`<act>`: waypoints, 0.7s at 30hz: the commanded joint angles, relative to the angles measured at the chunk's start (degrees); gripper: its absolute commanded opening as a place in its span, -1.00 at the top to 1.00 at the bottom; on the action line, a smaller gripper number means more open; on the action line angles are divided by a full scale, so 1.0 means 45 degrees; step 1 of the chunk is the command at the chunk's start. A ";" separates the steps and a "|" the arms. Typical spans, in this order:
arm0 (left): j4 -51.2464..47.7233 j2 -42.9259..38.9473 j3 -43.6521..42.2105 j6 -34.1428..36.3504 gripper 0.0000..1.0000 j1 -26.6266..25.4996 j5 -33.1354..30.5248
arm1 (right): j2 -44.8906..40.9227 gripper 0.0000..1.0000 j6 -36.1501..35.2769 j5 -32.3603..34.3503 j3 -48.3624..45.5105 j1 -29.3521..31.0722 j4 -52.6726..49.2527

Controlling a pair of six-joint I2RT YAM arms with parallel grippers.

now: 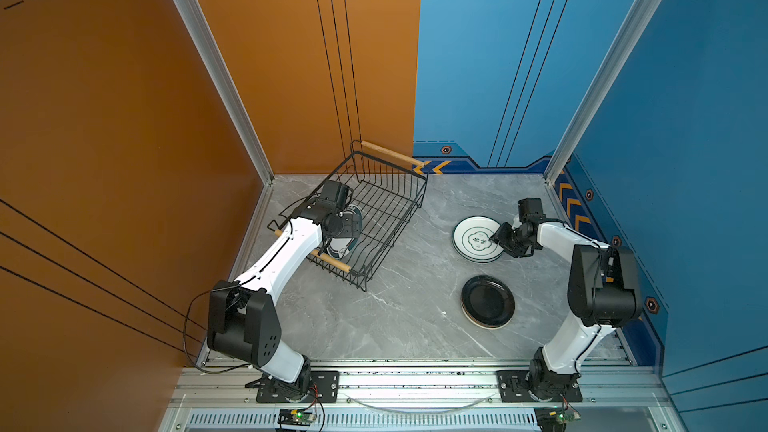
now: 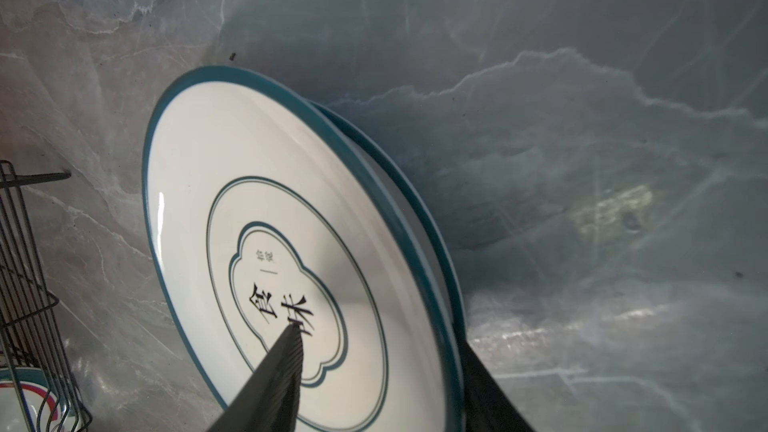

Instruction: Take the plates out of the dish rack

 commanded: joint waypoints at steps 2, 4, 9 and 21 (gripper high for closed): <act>0.0170 -0.0007 -0.0183 0.0226 -0.95 0.0155 0.0163 | 0.0386 -0.12 -0.0263 0.0996 0.0533 0.0281 -0.0874; 0.0185 -0.0025 -0.0182 0.0247 -0.95 0.0158 0.0163 | 0.0454 -0.15 -0.0303 0.1219 0.0615 0.0375 -0.1062; 0.0224 -0.0063 -0.0183 0.0361 -0.94 0.0185 0.0205 | 0.0343 -0.21 -0.0414 0.1892 0.0609 0.0496 -0.1446; 0.0356 0.0171 -0.0105 0.0462 -0.93 0.0252 0.0433 | -0.0282 -0.29 -0.0593 0.2200 0.0270 0.0590 -0.1761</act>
